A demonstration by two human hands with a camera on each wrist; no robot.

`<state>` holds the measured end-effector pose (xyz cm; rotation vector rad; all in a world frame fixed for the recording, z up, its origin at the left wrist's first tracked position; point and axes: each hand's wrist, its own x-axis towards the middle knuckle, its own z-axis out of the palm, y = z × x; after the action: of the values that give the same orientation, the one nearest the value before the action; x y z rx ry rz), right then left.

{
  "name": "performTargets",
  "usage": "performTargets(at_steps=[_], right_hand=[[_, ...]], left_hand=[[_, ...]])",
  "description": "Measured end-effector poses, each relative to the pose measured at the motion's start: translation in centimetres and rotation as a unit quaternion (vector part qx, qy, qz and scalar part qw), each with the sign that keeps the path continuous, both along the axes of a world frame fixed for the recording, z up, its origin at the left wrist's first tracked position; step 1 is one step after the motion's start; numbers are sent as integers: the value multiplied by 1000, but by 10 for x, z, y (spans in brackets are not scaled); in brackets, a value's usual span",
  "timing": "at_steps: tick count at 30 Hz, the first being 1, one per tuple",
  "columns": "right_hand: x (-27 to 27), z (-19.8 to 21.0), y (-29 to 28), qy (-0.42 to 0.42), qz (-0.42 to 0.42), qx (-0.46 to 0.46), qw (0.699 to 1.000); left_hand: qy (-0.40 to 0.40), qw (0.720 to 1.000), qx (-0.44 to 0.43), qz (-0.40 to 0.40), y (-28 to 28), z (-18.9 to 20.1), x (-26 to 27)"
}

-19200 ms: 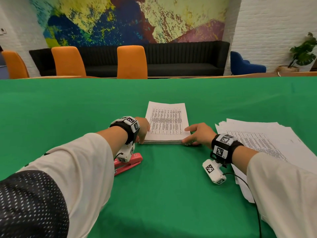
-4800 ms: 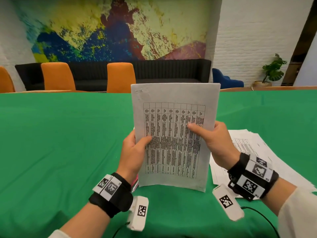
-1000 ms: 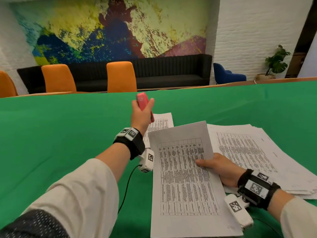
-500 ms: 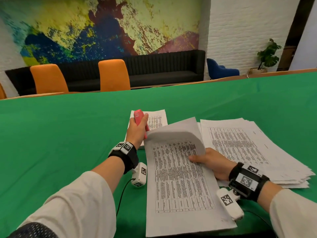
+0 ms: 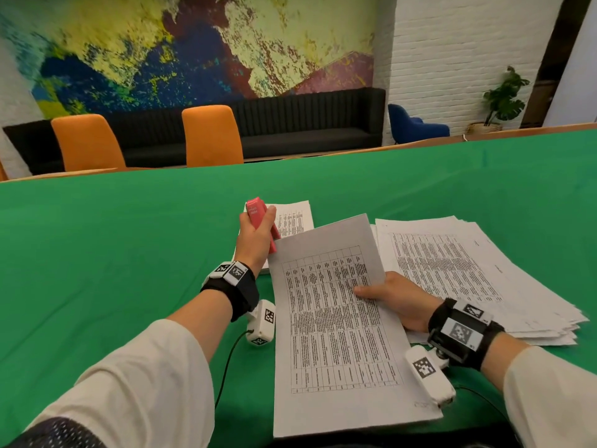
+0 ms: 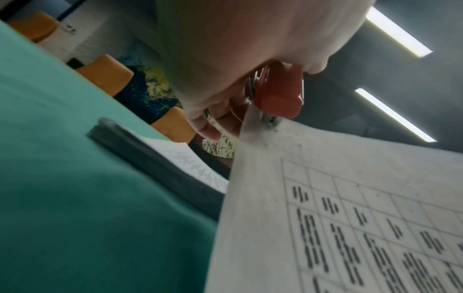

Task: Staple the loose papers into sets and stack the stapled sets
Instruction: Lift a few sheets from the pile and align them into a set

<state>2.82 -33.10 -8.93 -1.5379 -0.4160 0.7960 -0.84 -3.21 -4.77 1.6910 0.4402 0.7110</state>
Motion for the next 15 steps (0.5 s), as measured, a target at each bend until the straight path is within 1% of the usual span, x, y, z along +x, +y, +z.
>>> performTargets(at_steps=[4,8,15], right_hand=[[2,0,1,-2,-1,-1,1000],[3,-2,0,6,-4,1,1000],[3,-1,-1,3,0,1,1000]], left_hand=[[29,998,-50,2,3,-17,-2],[55,996,-68,-4,-4,-28,-3],[69,995,-66,4,-13,-21,-6]])
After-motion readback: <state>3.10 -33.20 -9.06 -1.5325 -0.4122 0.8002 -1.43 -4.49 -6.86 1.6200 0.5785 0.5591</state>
